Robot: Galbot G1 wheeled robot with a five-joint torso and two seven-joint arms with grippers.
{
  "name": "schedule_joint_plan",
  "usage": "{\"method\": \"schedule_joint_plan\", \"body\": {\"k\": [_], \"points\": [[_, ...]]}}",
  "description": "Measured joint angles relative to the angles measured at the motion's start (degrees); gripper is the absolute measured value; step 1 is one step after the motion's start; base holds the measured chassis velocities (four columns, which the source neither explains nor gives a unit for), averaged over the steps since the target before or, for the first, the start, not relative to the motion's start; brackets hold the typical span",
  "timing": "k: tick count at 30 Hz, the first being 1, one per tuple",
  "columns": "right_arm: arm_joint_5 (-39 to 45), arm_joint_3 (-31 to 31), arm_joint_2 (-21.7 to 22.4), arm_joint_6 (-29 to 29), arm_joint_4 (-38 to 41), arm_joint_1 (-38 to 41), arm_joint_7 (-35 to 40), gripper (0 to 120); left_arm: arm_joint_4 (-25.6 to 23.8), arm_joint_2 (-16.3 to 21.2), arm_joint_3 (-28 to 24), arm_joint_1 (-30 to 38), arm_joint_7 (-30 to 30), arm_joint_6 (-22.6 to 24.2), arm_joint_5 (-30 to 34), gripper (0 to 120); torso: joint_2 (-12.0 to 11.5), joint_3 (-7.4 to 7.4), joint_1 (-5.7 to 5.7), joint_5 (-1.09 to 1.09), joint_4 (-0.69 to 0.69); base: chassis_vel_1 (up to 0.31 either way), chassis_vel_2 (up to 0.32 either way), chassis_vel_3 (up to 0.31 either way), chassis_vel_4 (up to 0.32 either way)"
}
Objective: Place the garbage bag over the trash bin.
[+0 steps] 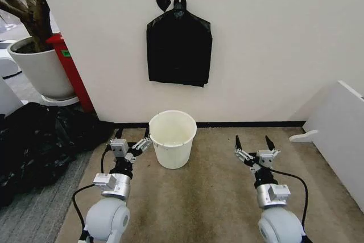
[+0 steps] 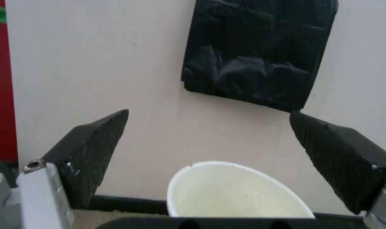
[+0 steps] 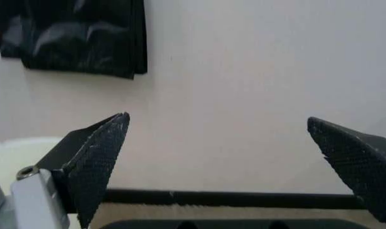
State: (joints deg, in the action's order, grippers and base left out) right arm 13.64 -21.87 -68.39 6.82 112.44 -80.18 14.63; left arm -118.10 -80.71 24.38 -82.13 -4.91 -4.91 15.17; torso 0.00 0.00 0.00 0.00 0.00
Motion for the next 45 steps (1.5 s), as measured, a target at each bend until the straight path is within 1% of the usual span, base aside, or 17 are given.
{"method": "schedule_joint_plan", "body": {"k": [4, 5, 6, 8, 11, 12, 17, 22, 25, 26, 27, 28, 29, 32, 33, 37, 45], "points": [[9.4, 1.9, 1.6, -0.4, -3.6, 8.7, -2.1, 100, 0.4, -0.7, -0.3, -0.3, 0.1, -0.9, -0.7, 100, 0.0, 0.00, 0.00, 0.01, -0.01, 0.000, 0.000, 0.000, 0.000], [10.7, 2.5, 1.6, -0.2, -5.1, 11.6, -3.2, 100, 0.6, -0.9, -0.3, -0.4, 0.4, -1.8, -0.9, 100, 0.0, 0.00, 0.00, 0.00, 0.00, 0.000, 0.000, 0.000, 0.000], [10.7, 2.5, 1.6, -0.2, -5.1, 11.6, -3.2, 100, 0.6, -0.9, -0.3, -0.4, 0.4, -1.8, -0.9, 100, 0.0, 0.00, 0.00, 0.00, 0.00, 0.000, 0.000, 0.000, 0.000], [13.1, 4.4, 1.6, 0.3, -7.7, 17.0, -4.8, 100, 0.8, -1.1, 0.0, -0.8, 0.7, -2.7, -1.5, 100, 0.0, 0.00, 0.00, -0.01, 0.00, 0.000, 0.000, 0.000, 0.000], [18.8, 9.3, 0.8, 0.1, -10.9, 25.0, -5.1, 100, 0.4, -1.1, 0.4, -1.9, 0.6, -2.9, -1.8, 100, 0.0, 0.01, 0.00, -0.01, 0.00, 0.000, 0.000, 0.000, 0.000], [18.8, 9.3, 0.8, 0.1, -10.9, 25.0, -5.1, 100, 0.4, -1.1, 0.4, -1.9, 0.6, -2.9, -1.8, 100, 0.0, 0.01, 0.00, -0.01, 0.00, 0.000, 0.000, 0.000, 0.000], [27.6, 17.9, -1.3, 1.2, -16.8, 39.2, -4.8, 100, 1.1, 0.4, 1.3, -1.6, -1.2, -0.2, -0.9, 100, 0.0, 0.01, 0.00, -0.04, 0.03, 0.000, 0.000, 0.000, 0.000], [29.6, 20.1, -2.2, 2.0, -19.3, 43.2, -4.9, 100, 1.8, 1.7, 1.6, -0.5, -0.9, 0.9, 0.8, 100, 0.0, 0.01, 0.00, -0.02, 0.02, 0.000, 0.000, 0.000, 0.000], [31.0, 23.3, -4.8, 4.2, -25.3, 49.4, -7.1, 100, 4.6, 6.1, 2.4, 2.3, 3.1, 1.6, 8.5, 100, 0.0, 0.01, 0.00, -0.01, 0.00, 0.000, 0.000, 0.000, 0.000], [31.0, 23.3, -4.8, 4.2, -25.3, 49.4, -7.1, 100, 4.6, 6.1, 2.4, 2.3, 3.1, 1.6, 8.5, 100, 0.0, 0.01, 0.00, -0.01, 0.00, 0.000, 0.000, 0.000, 0.000], [31.4, 23.9, -5.5, 4.6, -26.6, 51.0, -7.6, 100, 5.7, 7.1, 2.6, 3.0, 3.9, 1.5, 10.1, 100, 0.0, 0.01, 0.00, -0.02, 0.00, 0.000, 0.000, 0.000, 0.000], [32.5, 24.8, -7.0, 5.3, -28.7, 53.5, -7.9, 100, 7.4, 8.7, 2.9, 4.3, 4.8, 1.0, 12.2, 100, 0.0, 0.01, 0.00, -0.04, 0.00, 0.000, 0.000, 0.000, 0.000], [34.3, 26.0, -8.9, 5.9, -31.4, 57.1, -7.8, 100, 8.1, 9.5, 3.1, 5.1, 5.3, 0.7, 13.2, 100, 0.0, 0.01, 0.00, -0.01, 0.00, 0.000, 0.000, 0.000, 0.000], [36.5, 27.4, -12.2, 6.7, -36.7, 63.8, -7.7, 100, 8.0, 9.4, 3.1, 5.4, 5.4, 0.5, 13.5, 100, 0.0, 0.00, 0.00, -0.03, 0.02, 0.000, 0.000, 0.000, 0.000], [36.5, 27.4, -12.2, 6.7, -36.7, 63.8, -7.7, 100, 8.0, 9.4, 3.1, 5.4, 5.4, 0.5, 13.5, 100, 0.0, 0.00, 0.00, -0.03, 0.02, 0.000, 0.000, 0.000, 0.000], [37.1, 27.8, -15.8, 7.5, -44.0, 70.1, -9.0, 100, 7.0, 8.1, 2.5, 4.3, 4.9, 0.5, 12.2, 100, 0.0, 0.00, 0.00, -0.04, 0.02, 0.000, 0.000, 0.000, 0.000], [36.7, 27.6, -18.0, 8.4, -52.0, 73.5, -12.1, 100, 4.5, 6.9, 1.7, 3.1, 3.9, 0.6, 10.5, 100, 0.0, 0.00, 0.00, -0.02, 0.00, 0.000, 0.000, 0.000, 0.000]]}}
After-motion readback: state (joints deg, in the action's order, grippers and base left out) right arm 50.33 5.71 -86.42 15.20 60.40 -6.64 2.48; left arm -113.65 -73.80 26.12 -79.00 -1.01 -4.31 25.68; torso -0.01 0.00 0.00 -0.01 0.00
